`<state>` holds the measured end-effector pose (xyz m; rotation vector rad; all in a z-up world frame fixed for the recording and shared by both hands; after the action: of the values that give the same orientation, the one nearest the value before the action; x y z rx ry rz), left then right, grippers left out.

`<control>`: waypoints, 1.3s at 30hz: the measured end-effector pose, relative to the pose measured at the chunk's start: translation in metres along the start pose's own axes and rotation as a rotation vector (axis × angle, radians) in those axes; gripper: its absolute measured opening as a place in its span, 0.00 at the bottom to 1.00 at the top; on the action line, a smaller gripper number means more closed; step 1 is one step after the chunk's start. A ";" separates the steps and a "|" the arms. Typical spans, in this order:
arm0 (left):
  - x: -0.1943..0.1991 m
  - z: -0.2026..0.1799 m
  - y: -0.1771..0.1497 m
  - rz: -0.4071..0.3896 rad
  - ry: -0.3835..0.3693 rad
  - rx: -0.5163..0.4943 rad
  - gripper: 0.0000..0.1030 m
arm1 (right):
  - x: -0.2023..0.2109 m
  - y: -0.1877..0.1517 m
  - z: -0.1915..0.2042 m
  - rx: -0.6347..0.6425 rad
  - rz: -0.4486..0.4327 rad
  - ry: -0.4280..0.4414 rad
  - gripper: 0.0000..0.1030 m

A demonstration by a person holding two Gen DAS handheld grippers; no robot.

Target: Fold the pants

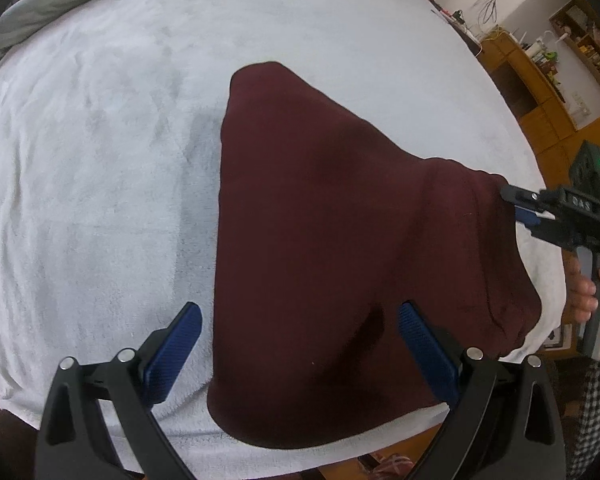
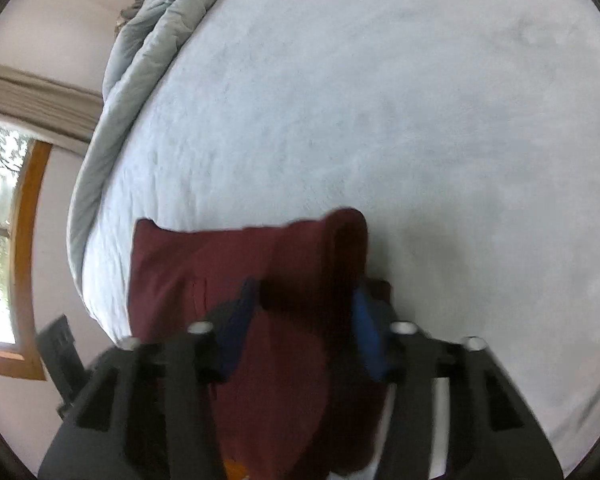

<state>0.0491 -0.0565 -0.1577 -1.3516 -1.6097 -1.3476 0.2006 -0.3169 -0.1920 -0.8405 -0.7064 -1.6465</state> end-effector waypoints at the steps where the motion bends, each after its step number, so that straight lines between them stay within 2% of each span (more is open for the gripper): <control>1: -0.002 0.000 0.001 0.004 0.002 0.000 0.96 | -0.004 -0.001 0.005 -0.004 0.024 0.043 0.10; 5: -0.008 -0.005 0.004 0.012 0.009 0.002 0.96 | 0.008 0.003 0.012 0.037 -0.023 0.046 0.06; 7: -0.008 -0.003 0.003 0.008 0.008 0.009 0.96 | 0.021 0.007 -0.006 -0.013 -0.061 0.025 0.05; 11: -0.013 0.003 0.002 0.016 -0.016 0.051 0.96 | 0.012 0.002 -0.023 -0.034 -0.031 0.042 0.06; 13: -0.013 0.005 0.001 0.015 -0.024 0.060 0.96 | 0.017 -0.007 -0.021 -0.026 -0.036 0.055 0.15; 14: -0.012 0.006 0.001 0.017 -0.029 0.065 0.96 | 0.022 -0.012 -0.021 -0.029 -0.043 0.058 0.22; 15: -0.011 0.005 -0.001 0.019 -0.031 0.067 0.96 | 0.026 -0.017 -0.019 -0.020 -0.043 0.070 0.34; 16: -0.009 0.006 -0.003 0.017 -0.037 0.064 0.96 | 0.033 -0.027 -0.018 -0.004 -0.039 0.081 0.40; 17: -0.007 0.006 -0.004 0.013 -0.042 0.061 0.96 | 0.041 -0.041 -0.019 0.001 -0.035 0.080 0.44; 19: -0.002 0.007 -0.008 0.007 -0.046 0.057 0.96 | 0.050 -0.062 -0.021 0.004 -0.010 0.103 0.45; 22: 0.002 0.010 -0.014 0.005 -0.063 0.065 0.96 | 0.057 -0.095 -0.027 -0.022 0.033 0.155 0.56; 27: -0.002 0.009 -0.021 0.012 -0.077 0.096 0.96 | 0.042 -0.129 -0.031 -0.062 0.102 0.187 0.54; 28: -0.003 0.005 -0.023 0.015 -0.077 0.101 0.96 | 0.037 -0.131 -0.030 -0.069 0.102 0.186 0.47; 29: -0.003 0.002 -0.023 0.017 -0.077 0.101 0.96 | 0.034 -0.131 -0.029 -0.071 0.102 0.185 0.29; 30: -0.002 0.001 -0.022 0.016 -0.076 0.099 0.96 | 0.032 -0.130 -0.027 -0.073 0.103 0.188 0.25; 36: 0.011 -0.004 -0.017 -0.014 -0.060 0.064 0.96 | 0.071 -0.126 -0.012 -0.013 0.039 0.224 0.20; 38: 0.009 -0.004 -0.016 -0.012 -0.064 0.069 0.96 | 0.068 -0.126 -0.023 -0.011 0.039 0.145 0.20; 39: 0.005 -0.003 -0.015 -0.004 -0.075 0.075 0.96 | 0.058 -0.128 -0.031 -0.033 0.066 0.119 0.20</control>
<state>0.0326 -0.0574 -0.1564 -1.3690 -1.6959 -1.2399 0.0624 -0.3453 -0.1651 -0.7746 -0.5644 -1.6376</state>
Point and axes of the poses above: each gripper's, at about its wrist camera, not at the fingertips, and x roughly against the way its jaws point, z to its left, y to its top, the point moved 5 cm from there along -x, roughly the way its jaws point, and after that the axes turned 11 degrees about -x, right-handed, at the moved point
